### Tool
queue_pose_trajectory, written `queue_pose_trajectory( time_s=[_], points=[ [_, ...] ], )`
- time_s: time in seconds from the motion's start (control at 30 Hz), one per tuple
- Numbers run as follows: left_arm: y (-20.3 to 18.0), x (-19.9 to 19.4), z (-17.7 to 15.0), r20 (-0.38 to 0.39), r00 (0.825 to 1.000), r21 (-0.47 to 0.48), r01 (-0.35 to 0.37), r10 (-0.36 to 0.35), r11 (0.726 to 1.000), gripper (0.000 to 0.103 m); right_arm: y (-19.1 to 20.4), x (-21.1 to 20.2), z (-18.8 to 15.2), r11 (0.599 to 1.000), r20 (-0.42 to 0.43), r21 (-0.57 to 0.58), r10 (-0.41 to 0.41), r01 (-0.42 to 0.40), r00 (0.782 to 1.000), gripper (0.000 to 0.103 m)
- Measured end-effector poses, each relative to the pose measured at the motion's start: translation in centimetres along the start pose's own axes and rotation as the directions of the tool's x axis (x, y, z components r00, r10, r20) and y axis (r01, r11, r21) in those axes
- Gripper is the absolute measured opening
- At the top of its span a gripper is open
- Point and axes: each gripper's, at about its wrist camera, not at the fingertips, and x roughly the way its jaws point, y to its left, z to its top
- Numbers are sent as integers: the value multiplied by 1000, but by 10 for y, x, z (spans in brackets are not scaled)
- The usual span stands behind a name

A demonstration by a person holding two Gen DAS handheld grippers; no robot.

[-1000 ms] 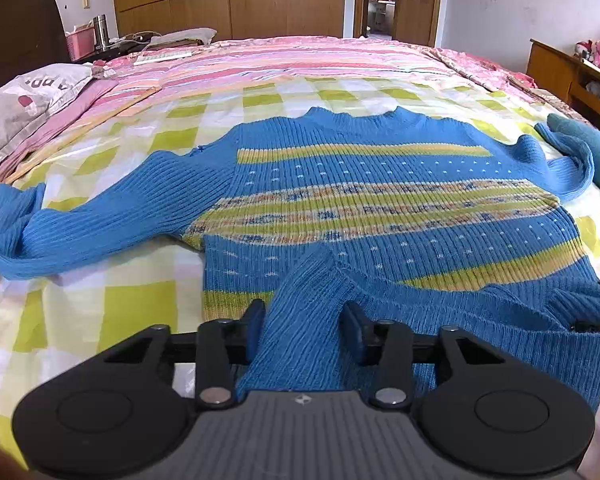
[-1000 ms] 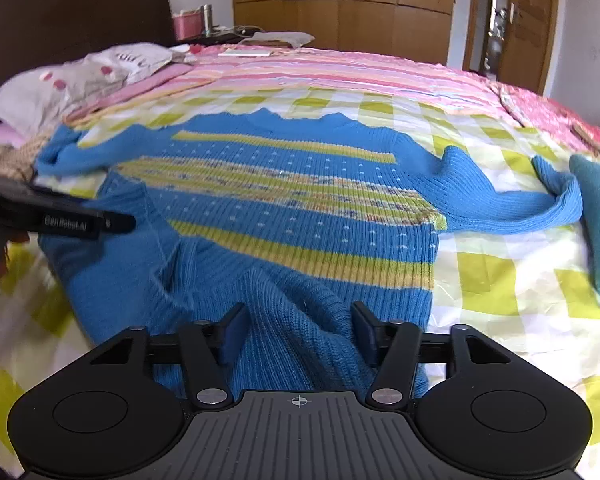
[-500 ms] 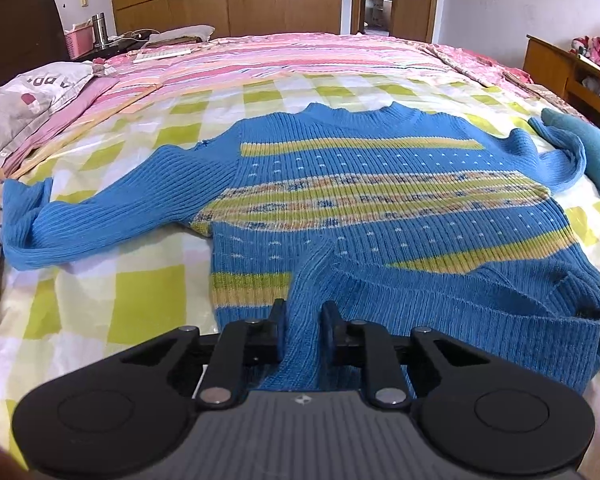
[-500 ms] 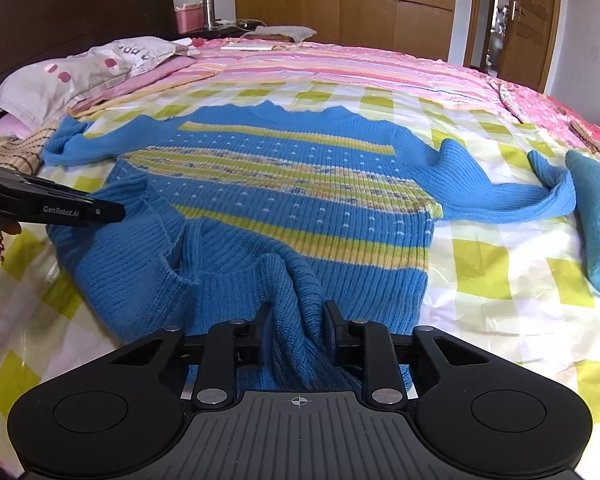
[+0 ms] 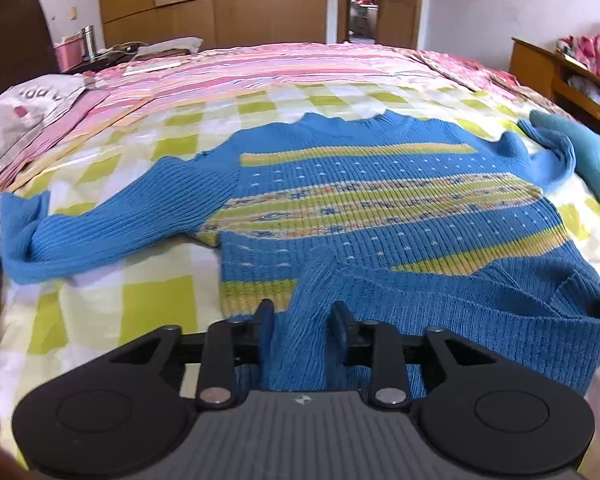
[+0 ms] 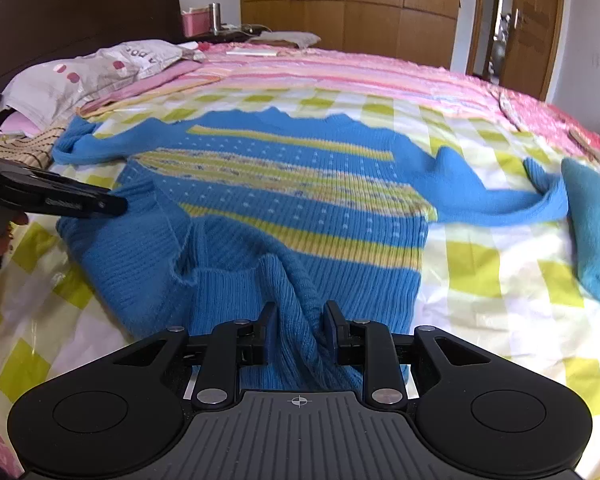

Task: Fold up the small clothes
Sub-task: 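Grasp the folded hem edge with both grippers side by side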

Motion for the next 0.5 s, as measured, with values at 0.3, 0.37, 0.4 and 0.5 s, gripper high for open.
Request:
queue_pose_trajectory(
  time_s=[0.3, 0.37, 0.4, 0.5],
  points=[
    [1, 12, 4, -16, 999, 12, 38, -37, 999, 42, 4, 5, 4, 998, 16, -61, 4, -3, 1000, 32],
    [1, 9, 3, -29, 998, 10, 57, -56, 998, 33, 6, -2, 4, 998, 52, -67, -2, 5, 999, 32],
    [2, 8, 2, -33, 997, 7, 63, -63, 998, 29, 8, -6, 3, 997, 69, -81, 7, -1, 998, 32],
    [-2, 6, 1, -34, 997, 16, 66, -65, 998, 24, 12, -2, 3, 993, 43, -117, 35, -30, 998, 32]
  ],
)
